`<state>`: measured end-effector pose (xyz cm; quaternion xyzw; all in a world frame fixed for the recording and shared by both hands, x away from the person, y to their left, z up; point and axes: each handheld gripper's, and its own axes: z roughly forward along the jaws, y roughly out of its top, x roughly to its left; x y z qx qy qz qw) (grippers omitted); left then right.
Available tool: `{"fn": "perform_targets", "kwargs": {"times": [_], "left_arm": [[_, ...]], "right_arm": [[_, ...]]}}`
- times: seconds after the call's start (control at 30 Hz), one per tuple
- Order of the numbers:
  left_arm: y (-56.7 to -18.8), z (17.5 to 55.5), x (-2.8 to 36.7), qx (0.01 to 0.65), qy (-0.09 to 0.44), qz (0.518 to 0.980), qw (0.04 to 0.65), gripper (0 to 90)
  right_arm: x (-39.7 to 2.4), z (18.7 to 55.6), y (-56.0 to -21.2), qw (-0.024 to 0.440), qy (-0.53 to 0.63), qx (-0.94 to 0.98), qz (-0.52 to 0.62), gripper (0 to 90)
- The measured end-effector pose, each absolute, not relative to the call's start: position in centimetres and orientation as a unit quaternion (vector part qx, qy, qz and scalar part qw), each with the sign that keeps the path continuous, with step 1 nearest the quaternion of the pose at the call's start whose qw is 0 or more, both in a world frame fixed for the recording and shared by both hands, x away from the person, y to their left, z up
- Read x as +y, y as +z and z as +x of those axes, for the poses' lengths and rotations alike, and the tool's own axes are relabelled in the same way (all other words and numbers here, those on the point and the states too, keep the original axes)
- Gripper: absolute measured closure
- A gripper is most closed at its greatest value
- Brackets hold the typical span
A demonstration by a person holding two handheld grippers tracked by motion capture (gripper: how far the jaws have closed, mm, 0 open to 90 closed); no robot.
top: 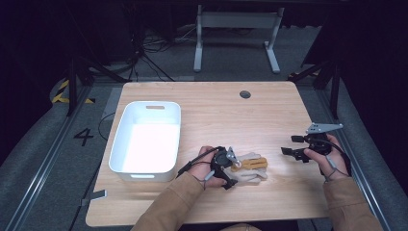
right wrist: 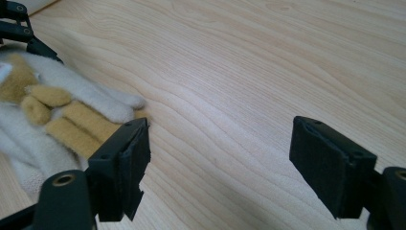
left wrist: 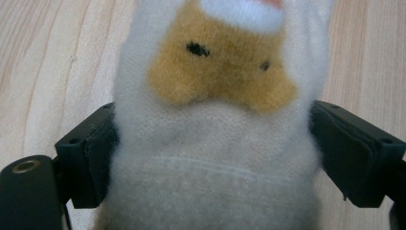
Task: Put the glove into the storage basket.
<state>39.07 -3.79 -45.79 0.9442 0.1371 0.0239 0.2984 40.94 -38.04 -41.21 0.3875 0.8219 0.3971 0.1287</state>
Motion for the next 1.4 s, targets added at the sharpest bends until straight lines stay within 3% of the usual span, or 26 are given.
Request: {"fn": "perform_targets", "kwargs": {"times": [0.27, 0.73, 0.83, 0.9, 1.03, 1.17, 1.4], "left_arm": [[-45.7, 39.0, -4.1, 0.138, 0.027, 0.946, 0.292, 12.2], [-46.7, 38.8, -3.6, 0.141, 0.038, 0.922, 0.359, 17.2], [-46.5, 38.8, -3.3, 0.150, 0.039, 0.918, 0.366, 28.9], [-46.4, 38.7, -3.2, 0.158, 0.039, 0.914, 0.372, 44.4], [-46.1, 38.6, -3.2, 0.178, 0.034, 0.916, 0.359, 62.8], [-45.9, 38.3, -3.5, 0.188, 0.038, 0.917, 0.350, 69.8], [-45.8, 38.5, -3.5, 0.193, 0.029, 0.916, 0.351, 72.6]], "right_arm": [[-38.1, 40.9, -41.2, 0.128, 0.397, 0.821, 0.389, 22.4], [-38.2, 40.9, -41.3, 0.128, 0.395, 0.821, 0.391, 22.4], [-38.1, 41.0, -41.3, 0.127, 0.394, 0.821, 0.392, 22.4], [-38.1, 41.0, -41.4, 0.126, 0.394, 0.822, 0.392, 22.4], [-37.9, 41.0, -41.5, 0.124, 0.394, 0.822, 0.392, 22.4], [-38.0, 41.0, -41.5, 0.125, 0.393, 0.822, 0.392, 22.4], [-38.3, 41.0, -41.5, 0.125, 0.396, 0.819, 0.396, 22.5]]}}
